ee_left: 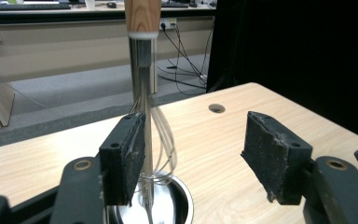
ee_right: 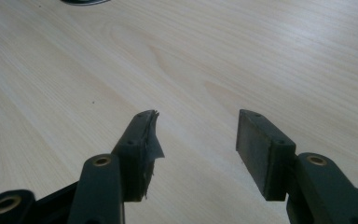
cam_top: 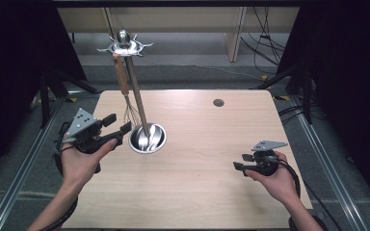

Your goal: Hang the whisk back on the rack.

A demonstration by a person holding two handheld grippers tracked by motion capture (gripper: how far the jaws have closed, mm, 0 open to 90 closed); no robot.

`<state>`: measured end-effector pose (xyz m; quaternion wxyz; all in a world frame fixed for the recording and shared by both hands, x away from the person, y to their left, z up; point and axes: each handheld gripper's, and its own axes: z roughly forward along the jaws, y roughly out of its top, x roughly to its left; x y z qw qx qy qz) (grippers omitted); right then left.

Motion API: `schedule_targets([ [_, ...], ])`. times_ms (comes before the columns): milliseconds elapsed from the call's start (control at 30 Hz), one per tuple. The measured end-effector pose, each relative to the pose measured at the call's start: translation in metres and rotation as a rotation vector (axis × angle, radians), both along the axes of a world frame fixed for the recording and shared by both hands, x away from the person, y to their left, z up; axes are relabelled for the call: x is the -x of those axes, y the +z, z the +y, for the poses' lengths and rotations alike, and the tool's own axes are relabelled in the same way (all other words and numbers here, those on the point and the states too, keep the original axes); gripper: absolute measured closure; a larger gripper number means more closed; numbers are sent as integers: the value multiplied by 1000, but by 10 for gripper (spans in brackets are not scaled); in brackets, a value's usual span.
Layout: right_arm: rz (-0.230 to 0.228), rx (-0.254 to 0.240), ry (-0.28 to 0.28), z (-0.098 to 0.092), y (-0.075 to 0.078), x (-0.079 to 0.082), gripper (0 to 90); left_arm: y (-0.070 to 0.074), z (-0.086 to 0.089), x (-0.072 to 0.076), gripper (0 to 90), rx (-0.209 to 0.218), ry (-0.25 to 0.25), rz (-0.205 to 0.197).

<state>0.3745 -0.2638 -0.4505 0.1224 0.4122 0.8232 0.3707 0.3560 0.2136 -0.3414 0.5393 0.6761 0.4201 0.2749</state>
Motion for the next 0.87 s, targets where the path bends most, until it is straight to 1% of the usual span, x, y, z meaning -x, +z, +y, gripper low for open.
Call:
schedule_targets([
  [33, -22, 4, 10, -1, -1, -1, 485, -2, 0, 1, 379, -3, -2, 3],
  [133, -24, 3, 12, -1, -1, -1, 484, -10, 0, 3, 381, -16, -4, 12],
  [167, -24, 4, 12, -1, -1, -1, 484, -10, 0, 3, 382, -16, -4, 12],
  [200, -21, 5, 13, -1, -1, -1, 484, -19, -1, 4, 383, -17, -9, 20],
  [233, -21, 5, 12, -1, -1, -1, 484, -23, -1, 5, 384, -24, -10, 27],
  [267, -21, 5, 12, -1, -1, -1, 484, -23, -1, 5, 386, -24, -10, 27],
  [300, -9, 6, 8, -1, -1, -1, 484, -34, -1, 7, 388, -28, -11, 36],
  [333, -14, 7, 9, -1, -1, -1, 484, -40, -1, 8, 389, -29, -13, 41],
  [367, -14, 7, 9, -1, -1, -1, 484, -44, -1, 9, 389, -34, -14, 49],
  [400, -10, 5, 8, -1, -1, -1, 484, -44, -1, 9, 391, -34, -14, 49],
  [433, 6, -15, -10, 1, -1, 1, 484, -56, 0, 10, 393, -33, -23, 61],
  [467, -7, -12, -5, 1, -2, 0, 484, -63, 0, 11, 395, -36, -24, 68],
  [500, 10, -6, 0, 1, 0, 1, 483, -71, -1, 13, 397, -34, -19, 77],
  [533, 8, -5, 1, 1, -1, 0, 483, -75, 0, 13, 397, -51, -24, 72],
  [567, 7, -4, 2, 1, -1, 0, 483, -84, 0, 14, 398, -47, -25, 73],
  [600, 9, -5, 2, 1, -1, 0, 483, -84, 0, 14, 402, -47, -25, 73],
  [633, 12, -7, 2, 1, -1, 1, 483, -96, 2, 18, 404, -46, -16, 97],
  [667, 12, -7, 2, 1, -1, 1, 483, -96, 2, 18, 405, -46, -16, 97],
  [700, 9, -7, 9, 1, -1, 1, 483, -103, 3, 19, 407, -40, -16, 123],
  [733, -8, -1, 12, 1, -3, 0, 482, -105, 3, 20, 408, -37, -7, 139],
  [767, -13, 11, 24, -1, -3, -1, 482, -107, 4, 19, 408, -35, -17, 139],
  [800, 1, 3, 17, -1, -2, -1, 482, -107, 5, 18, 409, -37, -15, 136],
  [833, -13, 10, 25, -1, -3, -1, 481, -106, 4, 18, 409, -28, -3, 139],
  [867, -8, 1, 19, -1, -3, -1, 481, -106, 4, 18, 409, -28, -3, 139],
])
